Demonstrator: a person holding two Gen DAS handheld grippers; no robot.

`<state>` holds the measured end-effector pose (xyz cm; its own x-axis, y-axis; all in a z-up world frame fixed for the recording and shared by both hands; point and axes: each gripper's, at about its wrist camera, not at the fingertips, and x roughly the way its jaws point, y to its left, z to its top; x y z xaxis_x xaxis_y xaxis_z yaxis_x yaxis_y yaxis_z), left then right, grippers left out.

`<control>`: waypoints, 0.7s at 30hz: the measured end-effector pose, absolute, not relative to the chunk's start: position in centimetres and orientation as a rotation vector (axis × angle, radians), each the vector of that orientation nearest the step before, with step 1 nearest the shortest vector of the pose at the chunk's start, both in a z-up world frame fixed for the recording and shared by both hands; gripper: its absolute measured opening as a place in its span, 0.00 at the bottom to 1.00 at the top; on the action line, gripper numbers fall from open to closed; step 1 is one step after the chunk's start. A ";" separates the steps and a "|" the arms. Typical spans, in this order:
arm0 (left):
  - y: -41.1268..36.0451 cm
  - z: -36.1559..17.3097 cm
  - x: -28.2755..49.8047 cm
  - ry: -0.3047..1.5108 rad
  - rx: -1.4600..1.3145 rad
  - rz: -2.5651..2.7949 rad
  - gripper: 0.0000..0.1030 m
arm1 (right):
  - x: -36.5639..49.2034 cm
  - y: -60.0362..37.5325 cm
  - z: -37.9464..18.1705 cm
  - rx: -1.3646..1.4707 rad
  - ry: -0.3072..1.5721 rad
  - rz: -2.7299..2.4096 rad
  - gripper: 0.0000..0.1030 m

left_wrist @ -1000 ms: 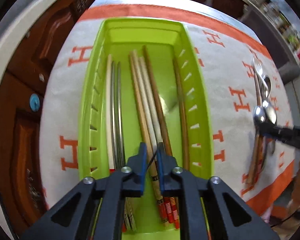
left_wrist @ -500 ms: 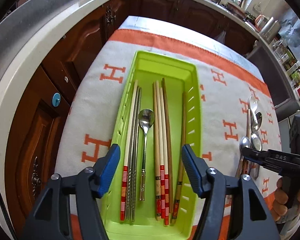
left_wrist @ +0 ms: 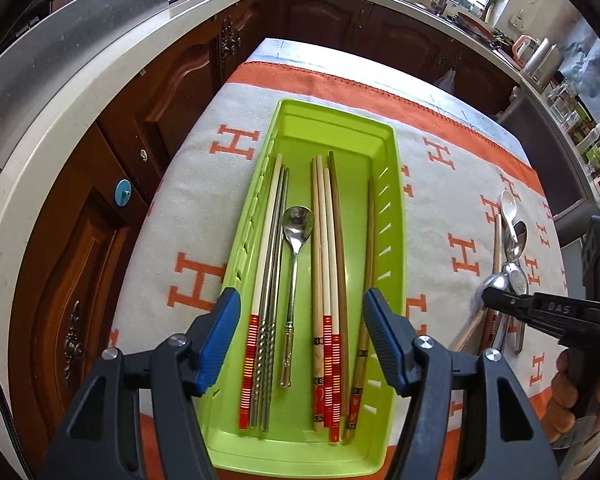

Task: Organize utensils
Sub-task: 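Grasp a metal spoon with the right tool, then carry the metal spoon into the green tray and open the right tool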

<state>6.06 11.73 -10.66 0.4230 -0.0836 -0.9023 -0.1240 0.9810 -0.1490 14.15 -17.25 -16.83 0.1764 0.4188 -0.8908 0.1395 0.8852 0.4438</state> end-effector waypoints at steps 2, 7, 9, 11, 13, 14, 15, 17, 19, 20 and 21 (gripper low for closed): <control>11.9 -10.6 5.9 1.130 -0.201 0.034 0.60 | 13.7 -17.0 -15.9 0.481 1.366 0.240 0.02; 12.2 -10.3 5.6 1.114 -0.193 0.048 0.60 | 12.8 -15.7 -13.0 0.452 1.306 0.334 0.02; 12.3 -10.1 5.6 1.108 -0.191 0.055 0.64 | 12.4 -14.7 -11.1 0.423 1.266 0.378 0.02; 12.5 -9.8 5.5 1.097 -0.189 0.066 0.70 | 12.0 -13.7 -8.9 0.399 1.225 0.431 0.02; 12.6 -9.3 5.4 1.080 -0.183 0.079 0.77 | 11.8 -12.6 -7.2 0.380 1.195 0.471 0.02; 12.7 -9.1 5.4 1.072 -0.181 0.086 0.78 | 11.7 -11.8 -6.2 0.360 1.175 0.499 0.02; 12.9 -8.8 5.3 1.062 -0.177 0.094 0.81 | 11.5 -11.1 -5.6 0.344 1.165 0.520 0.02; 13.2 -8.5 5.1 1.049 -0.165 0.109 0.85 | 11.2 -9.7 -4.5 0.311 1.153 0.566 0.02; 13.7 -8.3 5.0 1.041 -0.144 0.132 0.86 | 11.1 -8.2 -3.9 0.275 1.146 0.596 0.02; 13.9 -8.3 4.9 1.039 -0.139 0.140 0.86 | 11.2 -7.2 -3.7 0.250 1.147 0.615 0.02; 14.2 -8.3 4.8 1.038 -0.137 0.151 0.88 | 11.1 -6.3 -3.6 0.232 1.149 0.627 0.02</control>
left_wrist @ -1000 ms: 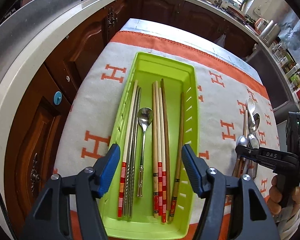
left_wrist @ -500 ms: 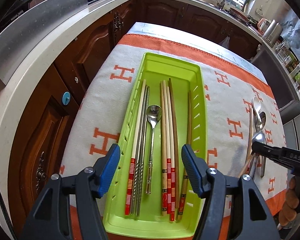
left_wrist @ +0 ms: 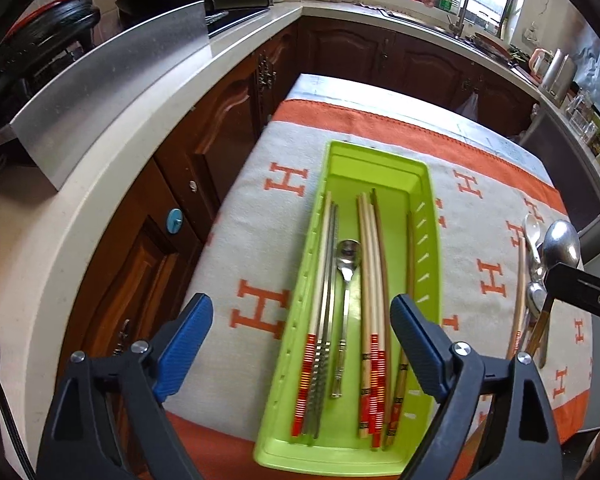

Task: Organize utensils
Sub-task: 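Carry the metal spoon into the green tray and open the right tool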

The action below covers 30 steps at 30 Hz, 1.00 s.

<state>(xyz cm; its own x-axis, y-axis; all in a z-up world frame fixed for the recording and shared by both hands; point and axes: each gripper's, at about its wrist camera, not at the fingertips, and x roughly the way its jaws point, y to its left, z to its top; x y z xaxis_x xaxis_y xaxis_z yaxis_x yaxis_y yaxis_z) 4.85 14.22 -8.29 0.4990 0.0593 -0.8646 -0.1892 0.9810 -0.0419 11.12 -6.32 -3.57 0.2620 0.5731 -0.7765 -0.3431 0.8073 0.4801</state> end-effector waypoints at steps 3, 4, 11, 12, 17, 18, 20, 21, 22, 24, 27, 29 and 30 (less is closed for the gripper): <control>15.3 -8.6 4.6 1.045 -0.172 0.175 0.95 | 10.8 -3.5 -3.5 0.158 1.153 0.672 0.02; 15.7 -8.7 4.5 1.047 -0.183 0.180 0.96 | 10.9 -2.4 -3.8 0.128 1.157 0.683 0.02; 17.5 -9.9 3.8 1.055 -0.223 0.247 0.99 | 11.4 3.0 -6.8 -0.011 1.208 0.716 0.02; 17.8 -10.0 3.7 1.058 -0.236 0.255 0.99 | 11.6 3.5 -7.2 -0.026 1.218 0.708 0.03; 18.9 -10.6 3.6 1.067 -0.286 0.281 0.99 | 12.2 4.0 -8.9 -0.016 1.262 0.671 0.28; 19.0 -10.6 3.6 1.066 -0.293 0.283 0.99 | 12.2 3.8 -8.9 -0.006 1.257 0.671 0.38; 19.2 -10.6 3.4 1.058 -0.308 0.286 0.99 | 12.2 3.0 -8.6 0.013 1.235 0.654 0.39; 19.2 -10.6 3.4 1.055 -0.314 0.287 0.99 | 12.1 2.7 -8.4 0.021 1.227 0.647 0.39; 19.1 -10.6 3.4 1.054 -0.316 0.286 0.99 | 12.0 2.4 -8.2 0.028 1.224 0.642 0.39; 18.7 -10.6 3.4 1.058 -0.314 0.281 0.99 | 11.8 1.5 -7.7 0.049 1.215 0.628 0.39; 17.8 -10.6 3.5 1.068 -0.296 0.269 0.99 | 11.1 0.2 -7.0 0.067 1.201 0.598 0.39; 17.0 -10.5 3.6 1.071 -0.285 0.256 0.99 | 10.6 -0.8 -6.8 0.081 1.196 0.583 0.39; 16.7 -10.4 3.5 1.070 -0.282 0.249 0.99 | 10.3 -1.5 -6.7 0.090 1.195 0.573 0.39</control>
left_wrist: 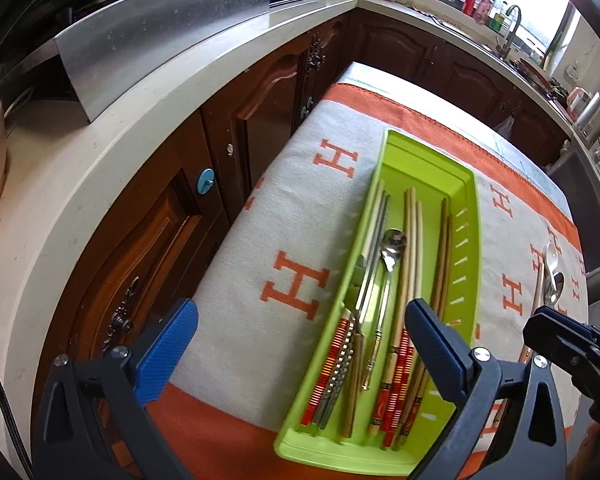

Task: Organize utensils
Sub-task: 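Carry the metal spoon into the green tray and open the right tool, then move both tools back over the remaining utensil pile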

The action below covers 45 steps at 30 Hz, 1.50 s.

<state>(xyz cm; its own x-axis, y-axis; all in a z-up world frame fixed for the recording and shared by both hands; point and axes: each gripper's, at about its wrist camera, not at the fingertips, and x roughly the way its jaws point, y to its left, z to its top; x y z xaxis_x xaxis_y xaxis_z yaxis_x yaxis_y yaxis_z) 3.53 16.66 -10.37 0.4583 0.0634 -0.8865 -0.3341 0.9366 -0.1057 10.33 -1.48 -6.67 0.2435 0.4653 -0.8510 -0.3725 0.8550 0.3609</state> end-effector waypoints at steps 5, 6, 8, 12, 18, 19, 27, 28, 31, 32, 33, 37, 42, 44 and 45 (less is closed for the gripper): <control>14.7 -9.8 3.4 1.059 -0.264 0.204 0.99 | 9.1 -4.6 -6.4 0.113 1.187 0.511 0.39; 14.2 -9.6 3.4 1.055 -0.260 0.195 0.99 | 8.8 -5.2 -6.3 0.115 1.185 0.500 0.39; 13.3 -9.3 3.3 1.050 -0.250 0.179 0.99 | 8.4 -6.5 -6.3 0.122 1.183 0.466 0.39; 11.5 -8.9 3.5 1.048 -0.221 0.144 0.99 | 7.7 -9.4 -6.6 0.149 1.178 0.397 0.39; 8.7 -8.1 3.3 1.024 -0.162 0.111 0.99 | 6.9 -13.9 -7.4 0.211 1.188 0.317 0.39; 8.3 -7.9 3.3 1.020 -0.155 0.103 0.99 | 6.7 -14.5 -7.5 0.216 1.184 0.307 0.39; 4.5 -7.1 3.7 1.015 -0.115 0.019 0.95 | 5.3 -18.4 -7.3 0.217 1.145 0.238 0.39; 4.1 -7.0 3.8 1.016 -0.110 0.014 0.95 | 5.3 -18.6 -7.3 0.222 1.144 0.235 0.39; 2.6 -7.0 4.0 1.023 -0.091 -0.017 0.95 | 5.0 -20.1 -7.3 0.235 1.139 0.214 0.39; 2.1 -7.0 4.1 1.022 -0.086 -0.025 0.95 | 5.0 -20.5 -7.4 0.239 1.138 0.207 0.39; 1.6 -7.1 4.1 1.018 -0.082 -0.043 0.95 | 4.9 -20.8 -7.4 0.244 1.139 0.200 0.39; -0.1 -7.0 4.3 0.990 -0.084 -0.110 0.95 | 5.1 -22.3 -8.0 0.267 1.143 0.173 0.39; -2.6 -7.3 5.2 1.008 -0.031 -0.152 0.95 | 5.1 -24.2 -8.8 0.293 1.152 0.127 0.39; -3.5 -7.7 5.8 1.027 -0.011 -0.174 0.95 | 5.1 -25.0 -9.2 0.304 1.150 0.112 0.39; -4.0 -7.9 6.0 1.028 0.001 -0.189 0.94 | 5.1 -25.3 -9.4 0.306 1.148 0.104 0.39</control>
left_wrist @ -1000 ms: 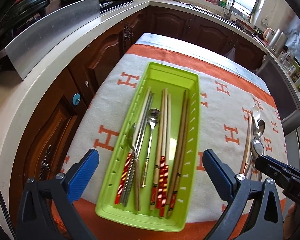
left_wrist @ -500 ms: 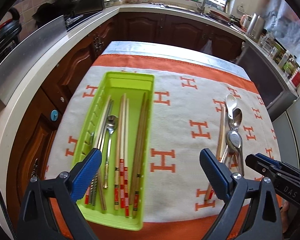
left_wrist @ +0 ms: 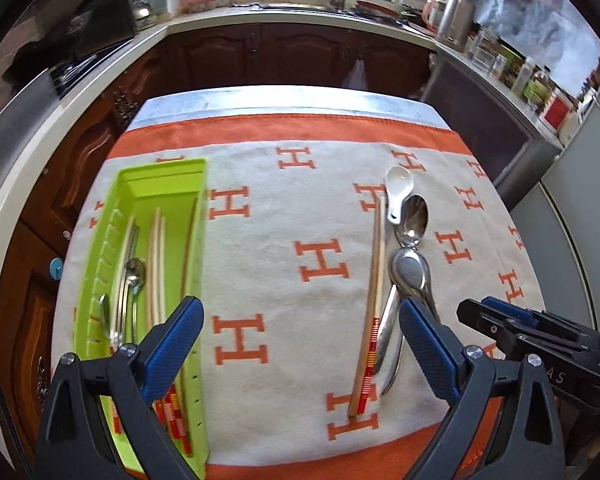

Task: Organize utensils
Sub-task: 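Move both tools back over the remaining utensil pile, then lower the left tool onto the dark wooden chopstick and grasp it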

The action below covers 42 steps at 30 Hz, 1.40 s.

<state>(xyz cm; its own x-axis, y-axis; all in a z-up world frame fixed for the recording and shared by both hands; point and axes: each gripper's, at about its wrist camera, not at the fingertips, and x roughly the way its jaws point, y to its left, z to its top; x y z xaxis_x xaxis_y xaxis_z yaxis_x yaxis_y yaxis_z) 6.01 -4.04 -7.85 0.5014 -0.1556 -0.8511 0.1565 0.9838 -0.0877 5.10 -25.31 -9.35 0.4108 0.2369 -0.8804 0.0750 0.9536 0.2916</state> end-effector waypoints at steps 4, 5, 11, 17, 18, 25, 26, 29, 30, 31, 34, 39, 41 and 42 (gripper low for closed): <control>-6.0 -8.8 7.4 1.070 0.047 -0.273 0.70 | 5.4 -26.5 -10.1 0.303 1.147 0.072 0.39; -6.5 -9.2 8.0 1.101 0.050 -0.303 0.65 | 5.6 -26.7 -10.3 0.306 1.147 0.070 0.39; -8.7 -12.7 11.7 1.300 0.030 -0.458 0.24 | 6.1 -27.6 -10.8 0.333 1.140 0.078 0.39; -11.2 -15.8 13.1 1.408 0.140 -0.540 0.09 | 6.7 -27.9 -10.8 0.349 1.132 0.091 0.39; -11.5 -16.1 13.1 1.417 0.156 -0.548 0.09 | 6.8 -28.0 -10.8 0.354 1.132 0.091 0.39; -11.9 -16.9 13.5 1.440 0.162 -0.557 0.08 | 7.0 -28.9 -11.4 0.385 1.139 0.091 0.39; -11.7 -16.9 13.5 1.442 0.160 -0.552 0.08 | 7.1 -29.0 -11.6 0.389 1.141 0.091 0.39; -11.2 -16.8 13.7 1.442 0.156 -0.545 0.08 | 7.1 -29.2 -11.8 0.396 1.142 0.095 0.39; -11.0 -16.8 13.7 1.444 0.153 -0.544 0.08 | 7.1 -29.2 -11.8 0.396 1.141 0.097 0.39; -10.8 -16.9 13.8 1.448 0.147 -0.542 0.08 | 7.1 -29.2 -11.9 0.398 1.141 0.100 0.39; -10.8 -16.9 13.9 1.453 0.141 -0.534 0.08 | 7.2 -29.1 -12.0 0.399 1.142 0.110 0.39; -10.4 -17.0 14.5 1.464 0.128 -0.519 0.08 | 7.2 -29.0 -12.0 0.404 1.139 0.114 0.39; -10.3 -17.0 14.6 1.463 0.129 -0.516 0.09 | 7.2 -29.0 -12.0 0.406 1.140 0.112 0.39; -10.3 -17.1 14.7 1.462 0.131 -0.516 0.09 | 7.1 -29.1 -12.0 0.407 1.141 0.111 0.39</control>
<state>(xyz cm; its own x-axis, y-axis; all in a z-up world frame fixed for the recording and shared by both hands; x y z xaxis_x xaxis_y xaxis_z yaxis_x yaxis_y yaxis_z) 14.66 -10.28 -17.08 0.0216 -0.2533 -0.9671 0.4091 0.8849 -0.2227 7.12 -29.10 -12.00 0.4203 0.2905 -0.8596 0.1193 0.9214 0.3698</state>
